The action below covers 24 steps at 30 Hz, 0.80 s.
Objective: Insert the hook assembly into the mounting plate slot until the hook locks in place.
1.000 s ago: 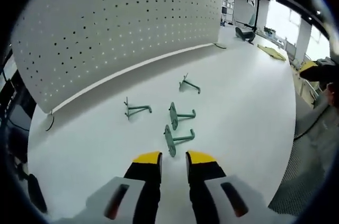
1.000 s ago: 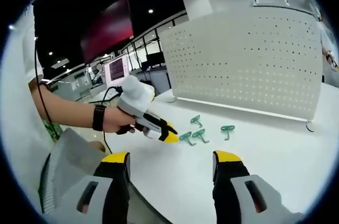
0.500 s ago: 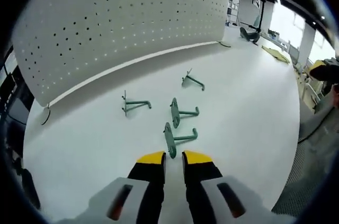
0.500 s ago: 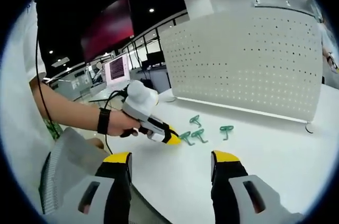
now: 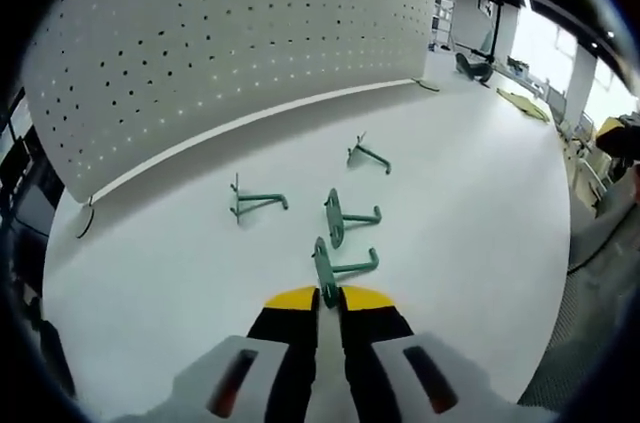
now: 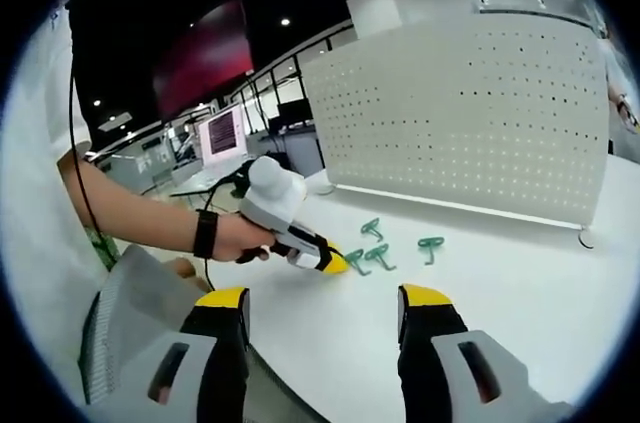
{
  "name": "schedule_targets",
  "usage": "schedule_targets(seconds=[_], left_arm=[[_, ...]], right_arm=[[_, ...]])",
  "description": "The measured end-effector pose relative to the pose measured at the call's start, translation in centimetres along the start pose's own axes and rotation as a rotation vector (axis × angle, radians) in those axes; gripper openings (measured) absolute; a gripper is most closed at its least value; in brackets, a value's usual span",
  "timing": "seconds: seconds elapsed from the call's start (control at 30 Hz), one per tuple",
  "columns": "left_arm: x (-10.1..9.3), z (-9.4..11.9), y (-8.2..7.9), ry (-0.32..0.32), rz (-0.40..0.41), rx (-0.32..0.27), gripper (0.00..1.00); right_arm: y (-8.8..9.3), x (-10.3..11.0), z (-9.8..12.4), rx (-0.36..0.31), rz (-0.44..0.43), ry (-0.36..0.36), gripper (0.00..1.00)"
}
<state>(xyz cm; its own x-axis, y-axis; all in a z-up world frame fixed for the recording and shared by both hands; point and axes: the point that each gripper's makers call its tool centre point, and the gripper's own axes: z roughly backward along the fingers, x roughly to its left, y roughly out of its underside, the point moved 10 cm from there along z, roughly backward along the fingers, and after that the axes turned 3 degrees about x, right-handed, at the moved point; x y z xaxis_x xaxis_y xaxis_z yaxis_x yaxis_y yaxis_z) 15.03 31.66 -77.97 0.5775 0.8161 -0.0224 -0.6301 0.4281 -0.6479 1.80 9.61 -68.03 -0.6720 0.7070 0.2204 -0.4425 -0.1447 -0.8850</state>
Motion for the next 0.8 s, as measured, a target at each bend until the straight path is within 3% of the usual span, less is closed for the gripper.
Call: schedule_targets(seconds=[0.2, 0.63, 0.8], left_arm=[[-0.1, 0.2, 0.2, 0.006, -0.010, -0.020, 0.04], [-0.2, 1.4, 1.3, 0.039, 0.068, -0.047, 0.04], [-0.5, 2.6, 1.4, 0.062, 0.101, -0.086, 0.03]], right_arm=[[0.0, 0.0, 0.1, 0.006, 0.001, 0.002, 0.60], [0.0, 0.7, -0.5, 0.018, 0.013, -0.018, 0.60], [-0.2, 1.1, -1.0, 0.015, 0.018, -0.031, 0.60]])
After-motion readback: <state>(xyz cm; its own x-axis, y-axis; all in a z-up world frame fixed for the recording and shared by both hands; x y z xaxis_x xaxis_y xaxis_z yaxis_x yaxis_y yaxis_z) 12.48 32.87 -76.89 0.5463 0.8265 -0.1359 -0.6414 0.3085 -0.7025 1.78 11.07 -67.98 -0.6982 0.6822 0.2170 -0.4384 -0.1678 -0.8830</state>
